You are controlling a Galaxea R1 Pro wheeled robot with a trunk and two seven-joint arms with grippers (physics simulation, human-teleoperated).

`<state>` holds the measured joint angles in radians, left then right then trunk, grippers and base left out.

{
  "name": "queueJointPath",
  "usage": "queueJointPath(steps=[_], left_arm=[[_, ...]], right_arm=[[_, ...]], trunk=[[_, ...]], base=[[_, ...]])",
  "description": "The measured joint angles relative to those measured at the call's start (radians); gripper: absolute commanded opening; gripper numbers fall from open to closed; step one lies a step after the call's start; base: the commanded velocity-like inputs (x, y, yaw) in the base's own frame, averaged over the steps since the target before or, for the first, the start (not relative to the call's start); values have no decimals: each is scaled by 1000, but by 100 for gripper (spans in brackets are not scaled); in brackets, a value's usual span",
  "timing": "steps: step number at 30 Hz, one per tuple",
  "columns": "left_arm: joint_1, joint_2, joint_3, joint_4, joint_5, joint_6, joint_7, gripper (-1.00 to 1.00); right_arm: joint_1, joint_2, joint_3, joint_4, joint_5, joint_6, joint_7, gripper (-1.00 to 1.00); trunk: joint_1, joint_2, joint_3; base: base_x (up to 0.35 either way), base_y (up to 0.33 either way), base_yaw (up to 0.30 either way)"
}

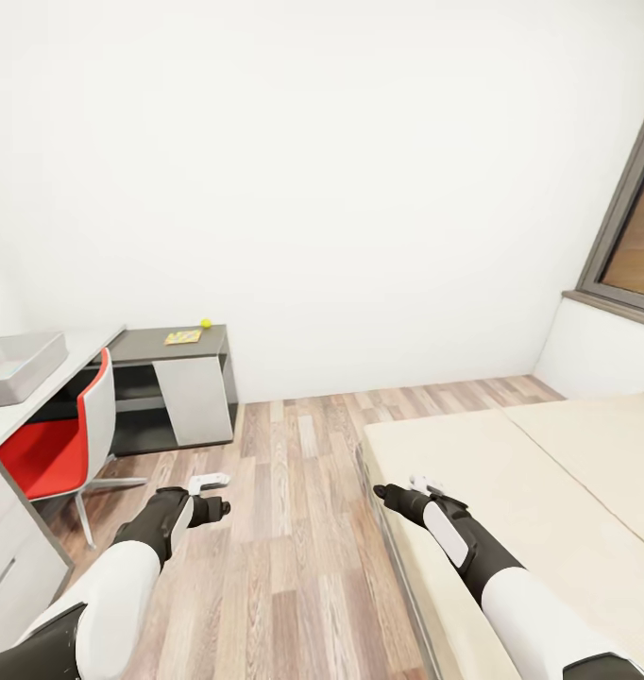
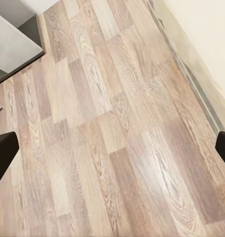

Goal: Put all the toys in the child's room - the three board games (two on the bed and one on the table), the two jigsaw puzzles on the table, and the tennis ball on the table - inside the toy box on the table in the child's room.

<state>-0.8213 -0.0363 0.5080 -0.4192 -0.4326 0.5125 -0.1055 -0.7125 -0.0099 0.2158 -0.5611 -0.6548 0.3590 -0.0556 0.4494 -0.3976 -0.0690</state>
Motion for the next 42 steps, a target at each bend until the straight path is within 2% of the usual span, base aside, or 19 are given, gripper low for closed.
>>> queueJointPath(steps=[15, 31, 42], left_arm=[[0, -1, 0, 0, 0, 0, 0, 100], [0, -1, 0, 0, 0, -1, 0, 100], [0, -1, 0, 0, 0, -6, 0, 100]], right_arm=[[0, 0, 0, 0, 0, 0, 0, 100], [0, 0, 0, 0, 0, 0, 0, 100], [0, 0, 0, 0, 0, 0, 0, 100]], trunk=[[0, 0, 0], [0, 0, 0], [0, 0, 0]], base=[[-62, 0, 10], [-25, -3, 103], [0, -150, 105]])
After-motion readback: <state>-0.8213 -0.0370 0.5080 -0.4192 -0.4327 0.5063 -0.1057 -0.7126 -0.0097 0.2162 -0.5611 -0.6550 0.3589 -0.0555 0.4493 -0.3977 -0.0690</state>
